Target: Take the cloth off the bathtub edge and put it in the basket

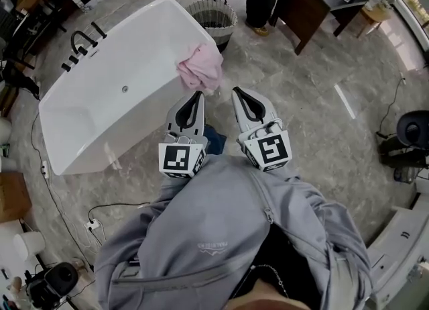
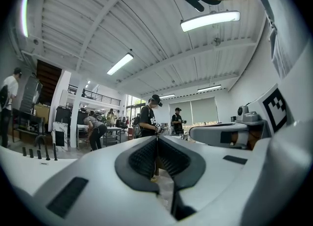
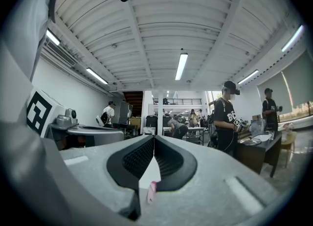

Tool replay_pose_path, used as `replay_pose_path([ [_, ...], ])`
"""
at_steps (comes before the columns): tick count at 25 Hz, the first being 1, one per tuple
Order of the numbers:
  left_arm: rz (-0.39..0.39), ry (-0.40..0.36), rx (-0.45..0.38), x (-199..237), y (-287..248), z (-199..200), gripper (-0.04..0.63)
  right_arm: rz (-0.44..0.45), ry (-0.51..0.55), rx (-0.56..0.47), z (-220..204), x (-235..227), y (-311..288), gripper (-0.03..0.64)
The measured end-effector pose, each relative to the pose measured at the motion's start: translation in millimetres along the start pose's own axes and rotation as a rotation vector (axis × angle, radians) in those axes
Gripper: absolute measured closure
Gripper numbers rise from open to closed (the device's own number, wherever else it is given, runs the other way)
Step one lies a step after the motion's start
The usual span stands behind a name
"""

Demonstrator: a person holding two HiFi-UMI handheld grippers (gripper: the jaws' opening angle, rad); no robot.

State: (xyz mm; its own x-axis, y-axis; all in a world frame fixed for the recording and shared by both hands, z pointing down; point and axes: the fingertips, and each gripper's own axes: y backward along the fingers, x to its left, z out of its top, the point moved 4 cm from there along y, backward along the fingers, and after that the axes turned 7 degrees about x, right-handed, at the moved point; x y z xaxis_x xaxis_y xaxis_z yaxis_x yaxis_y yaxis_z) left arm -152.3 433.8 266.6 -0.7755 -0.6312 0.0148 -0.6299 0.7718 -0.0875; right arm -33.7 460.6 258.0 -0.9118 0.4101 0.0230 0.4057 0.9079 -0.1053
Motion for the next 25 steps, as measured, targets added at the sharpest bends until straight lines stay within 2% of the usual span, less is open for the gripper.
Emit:
replay_pose_path([
  [5,-0.044,0.023,0.03,31,-56,-4,0.584,-0.026,-0.016,0.022,-10,-30,-50,0.611],
  [9,-0.064,0.012,0.042,68,-110,-5,0.584,-0.043,-0.035,0.05,-12,-58,-107,0.611],
  [18,-0.129,-0.006,0.058,157,-235,20,0.584,-0.088,-0.061,0.068,3,-128,-240,0.611],
  [25,-0.137,0.001,0.091,206,-300,12,0.584,-0.105,-0.077,0.105,-3,-163,-308,0.611],
])
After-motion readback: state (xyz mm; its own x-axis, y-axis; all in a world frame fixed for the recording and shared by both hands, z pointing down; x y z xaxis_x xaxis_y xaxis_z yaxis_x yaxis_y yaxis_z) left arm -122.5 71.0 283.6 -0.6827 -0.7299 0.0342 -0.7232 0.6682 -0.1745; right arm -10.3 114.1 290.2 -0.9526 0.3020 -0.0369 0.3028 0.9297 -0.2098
